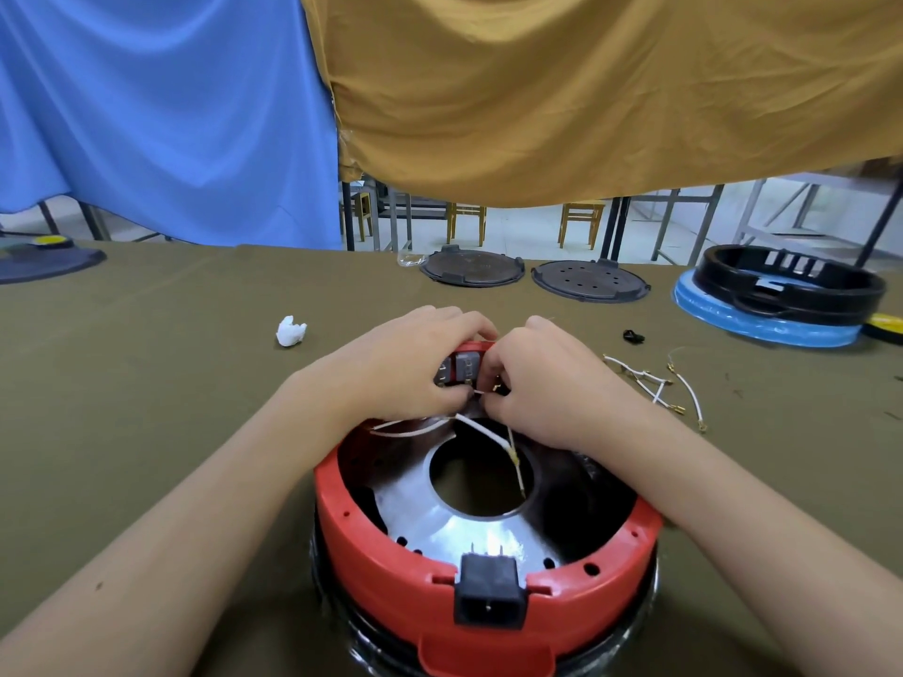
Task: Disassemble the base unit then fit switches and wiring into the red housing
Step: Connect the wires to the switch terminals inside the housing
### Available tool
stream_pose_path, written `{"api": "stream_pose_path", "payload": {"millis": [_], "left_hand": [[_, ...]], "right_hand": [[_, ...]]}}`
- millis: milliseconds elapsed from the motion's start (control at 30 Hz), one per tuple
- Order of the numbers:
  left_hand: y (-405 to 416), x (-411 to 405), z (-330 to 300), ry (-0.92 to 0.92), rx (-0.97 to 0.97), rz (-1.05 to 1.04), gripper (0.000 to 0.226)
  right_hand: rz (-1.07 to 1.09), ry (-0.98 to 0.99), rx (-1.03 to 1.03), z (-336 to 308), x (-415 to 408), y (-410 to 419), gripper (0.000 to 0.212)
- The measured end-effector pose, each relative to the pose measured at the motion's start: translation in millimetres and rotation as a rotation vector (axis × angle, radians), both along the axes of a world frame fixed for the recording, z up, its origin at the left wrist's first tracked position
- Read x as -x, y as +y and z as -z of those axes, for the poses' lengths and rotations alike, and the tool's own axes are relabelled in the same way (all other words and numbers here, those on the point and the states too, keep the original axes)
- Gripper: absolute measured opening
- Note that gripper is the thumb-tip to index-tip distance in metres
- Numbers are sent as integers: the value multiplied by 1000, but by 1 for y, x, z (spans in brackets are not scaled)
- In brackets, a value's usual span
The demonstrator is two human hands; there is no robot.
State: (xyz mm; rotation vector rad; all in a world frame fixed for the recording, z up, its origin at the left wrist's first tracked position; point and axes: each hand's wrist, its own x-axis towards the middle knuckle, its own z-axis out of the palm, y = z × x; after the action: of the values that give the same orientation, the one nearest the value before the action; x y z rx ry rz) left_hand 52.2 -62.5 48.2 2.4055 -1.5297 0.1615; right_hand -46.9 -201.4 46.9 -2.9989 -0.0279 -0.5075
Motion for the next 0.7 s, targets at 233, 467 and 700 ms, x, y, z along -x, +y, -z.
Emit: {"api": "stream_pose_path", "payload": {"millis": [233,467,700], "left_hand": [[2,5,-4,84,-22,6,53],[7,8,-9,86,-61,-11,51],[19,11,-12,109,-37,-7,45]], "right_hand": [[-9,13,-21,-1,2,1,21],[-31,42,-51,-2,4,2,14],[-128,77,-14,-3,7,2,6]]}}
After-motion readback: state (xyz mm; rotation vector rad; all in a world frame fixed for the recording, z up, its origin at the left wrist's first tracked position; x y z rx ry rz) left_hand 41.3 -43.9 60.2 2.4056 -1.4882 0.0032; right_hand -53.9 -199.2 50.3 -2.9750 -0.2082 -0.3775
